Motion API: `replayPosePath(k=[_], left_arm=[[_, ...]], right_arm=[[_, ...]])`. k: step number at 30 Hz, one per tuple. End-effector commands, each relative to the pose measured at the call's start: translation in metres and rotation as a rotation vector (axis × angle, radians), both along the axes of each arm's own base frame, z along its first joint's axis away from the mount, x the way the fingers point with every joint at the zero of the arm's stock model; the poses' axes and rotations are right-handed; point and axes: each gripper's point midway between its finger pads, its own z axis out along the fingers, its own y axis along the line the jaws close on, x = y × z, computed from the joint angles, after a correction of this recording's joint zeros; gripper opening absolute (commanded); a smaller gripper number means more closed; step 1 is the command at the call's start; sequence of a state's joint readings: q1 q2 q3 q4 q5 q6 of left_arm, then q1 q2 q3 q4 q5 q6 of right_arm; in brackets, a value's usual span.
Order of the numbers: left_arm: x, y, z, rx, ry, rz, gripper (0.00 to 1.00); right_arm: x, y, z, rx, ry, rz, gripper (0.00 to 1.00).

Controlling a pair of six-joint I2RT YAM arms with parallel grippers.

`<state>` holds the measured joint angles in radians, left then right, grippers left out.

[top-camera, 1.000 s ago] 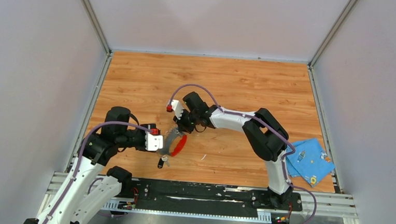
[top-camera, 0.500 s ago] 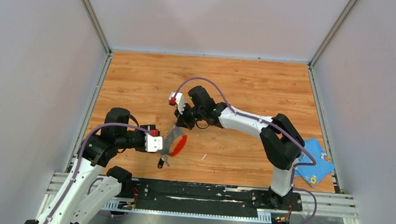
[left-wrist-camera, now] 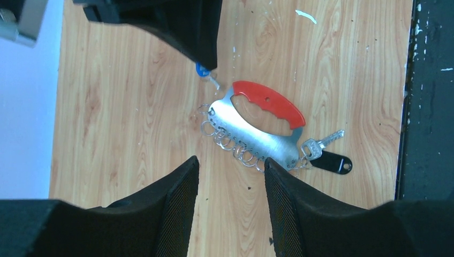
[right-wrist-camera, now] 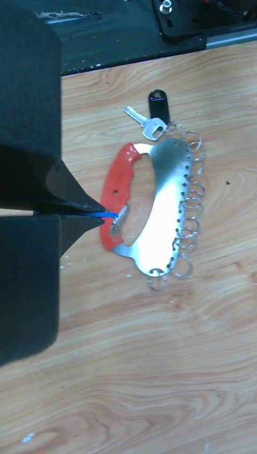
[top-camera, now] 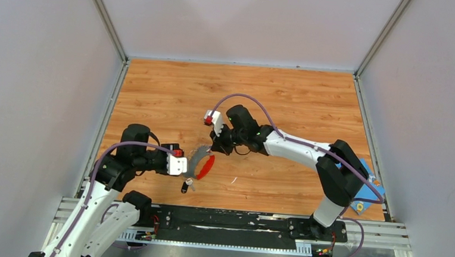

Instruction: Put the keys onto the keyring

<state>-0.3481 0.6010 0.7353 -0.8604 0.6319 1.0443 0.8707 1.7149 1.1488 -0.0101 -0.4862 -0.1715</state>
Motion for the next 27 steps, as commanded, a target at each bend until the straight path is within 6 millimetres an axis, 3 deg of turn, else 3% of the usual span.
replayPosePath(k=[1, 3, 7, 9, 11, 15, 20, 23, 27], left_arm=[[0.001, 0.001, -0.016, 0.035, 0.000, -0.029, 0.53], [0.003, 0.000, -0.020, 0.048, 0.013, -0.039, 0.54], [0.007, -0.004, -0.016, 0.040, 0.043, -0.048, 0.56], [0.007, -0.006, -0.013, 0.032, 0.038, -0.058, 0.58], [0.005, -0.007, -0.011, 0.024, 0.023, -0.069, 0.60], [-0.001, -0.006, -0.007, 0.003, -0.001, -0.069, 0.63], [-0.004, -0.006, -0.003, -0.017, -0.007, -0.053, 0.64], [-0.006, -0.006, -0.001, -0.027, -0.002, -0.045, 0.64], [-0.007, -0.005, 0.000, -0.031, -0.009, -0.036, 0.64]], right_arm=[[0.002, -0.028, -0.005, -0.046, -0.017, -0.123, 0.00], [0.002, -0.044, -0.019, -0.088, -0.011, -0.178, 0.00], [0.013, -0.058, -0.034, -0.113, -0.011, -0.251, 0.00], [0.017, -0.061, -0.045, -0.137, 0.004, -0.270, 0.12], [0.024, -0.062, -0.048, -0.143, 0.004, -0.300, 0.33], [0.041, -0.047, -0.028, -0.077, -0.031, -0.341, 0.57], [0.052, -0.008, -0.015, -0.029, -0.036, -0.332, 0.62], [0.053, 0.012, -0.025, -0.055, -0.034, -0.316, 0.61], [0.054, 0.024, -0.044, -0.114, -0.043, -0.328, 0.59]])
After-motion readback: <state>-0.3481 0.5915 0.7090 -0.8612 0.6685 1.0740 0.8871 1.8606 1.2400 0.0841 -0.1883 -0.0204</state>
